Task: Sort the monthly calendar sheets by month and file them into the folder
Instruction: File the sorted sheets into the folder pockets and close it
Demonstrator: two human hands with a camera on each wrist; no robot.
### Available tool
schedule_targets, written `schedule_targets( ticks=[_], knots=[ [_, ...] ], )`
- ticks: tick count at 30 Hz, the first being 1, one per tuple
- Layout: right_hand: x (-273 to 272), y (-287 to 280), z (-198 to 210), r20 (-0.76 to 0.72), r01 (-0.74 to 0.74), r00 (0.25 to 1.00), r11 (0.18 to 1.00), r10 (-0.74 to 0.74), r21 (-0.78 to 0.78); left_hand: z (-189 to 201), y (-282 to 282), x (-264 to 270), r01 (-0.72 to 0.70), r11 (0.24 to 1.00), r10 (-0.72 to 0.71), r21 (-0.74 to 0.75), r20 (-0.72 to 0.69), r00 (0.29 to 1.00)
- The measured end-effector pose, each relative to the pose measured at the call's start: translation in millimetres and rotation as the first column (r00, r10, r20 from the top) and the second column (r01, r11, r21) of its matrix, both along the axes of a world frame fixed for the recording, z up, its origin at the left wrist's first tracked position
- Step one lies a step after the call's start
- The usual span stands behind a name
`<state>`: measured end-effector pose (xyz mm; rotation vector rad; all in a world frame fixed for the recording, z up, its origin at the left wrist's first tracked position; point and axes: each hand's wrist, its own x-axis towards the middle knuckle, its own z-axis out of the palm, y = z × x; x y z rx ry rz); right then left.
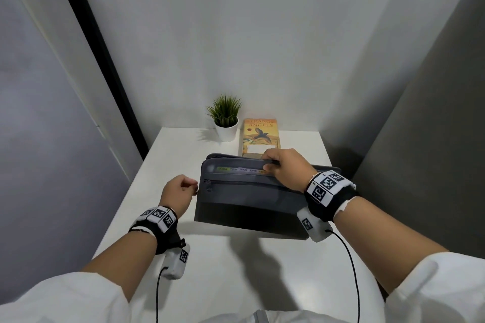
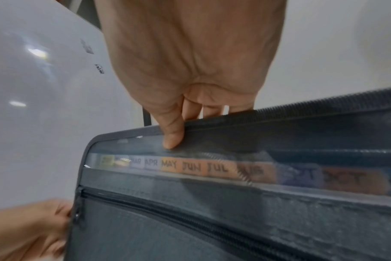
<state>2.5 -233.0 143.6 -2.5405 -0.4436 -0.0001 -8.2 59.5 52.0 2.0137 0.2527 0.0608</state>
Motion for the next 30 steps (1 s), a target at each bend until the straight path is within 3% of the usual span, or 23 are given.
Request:
schedule_targets(
  ticks=[5,7,9,11,15,18,20,23,26,30],
  knots=[
    [-3,32,-15,-0.011,-0.088,0.996,0.992,0.087,-0.088,60,-13,11,-0.046,0.998,0.056,-0.038,0.317,0.947],
    [0,43,-16,-0.032,-0.064,0.998,0.995,0.062,-0.075,75,-26,6,0.027,0.991,-0.074,0.129,0.377,0.923],
    [1,56,-15,-0.027,-0.065,0.998,0.995,0.063,-0.074,75,-44,-1,0.154,0.906,-0.293,0.395,0.322,0.900],
    [-2,73,-18,-0.006,-0.076,0.997,0.993,0.076,-0.087,71,-61,-4,0.241,0.833,-0.416,0.498,0.277,0.866],
    [-5,111,-27,0.002,0.096,0.995,0.993,-0.097,-0.062,70,-59,4,0.172,0.902,-0.317,0.395,0.337,0.887],
    [-3,131,-33,0.005,0.171,0.985,0.985,-0.171,0.014,68,-37,8,0.200,0.890,-0.370,0.410,0.391,0.843],
    [-3,138,-34,0.034,0.208,0.977,0.978,-0.209,0.028,63,-18,10,0.236,0.914,-0.359,0.329,0.388,0.849],
    [0,139,-36,0.033,0.281,0.958,0.955,-0.286,0.098,35,13,6,0.308,0.946,-0.322,0.101,0.179,0.930],
    [3,134,-31,0.087,0.346,0.924,0.911,-0.373,0.224,0,23,2,0.396,0.914,-0.402,-0.087,-0.058,0.914],
    [7,107,-21,0.149,0.376,0.889,0.877,-0.433,0.301,-2,-7,5,0.284,0.932,-0.278,-0.227,0.056,0.959]
  ],
)
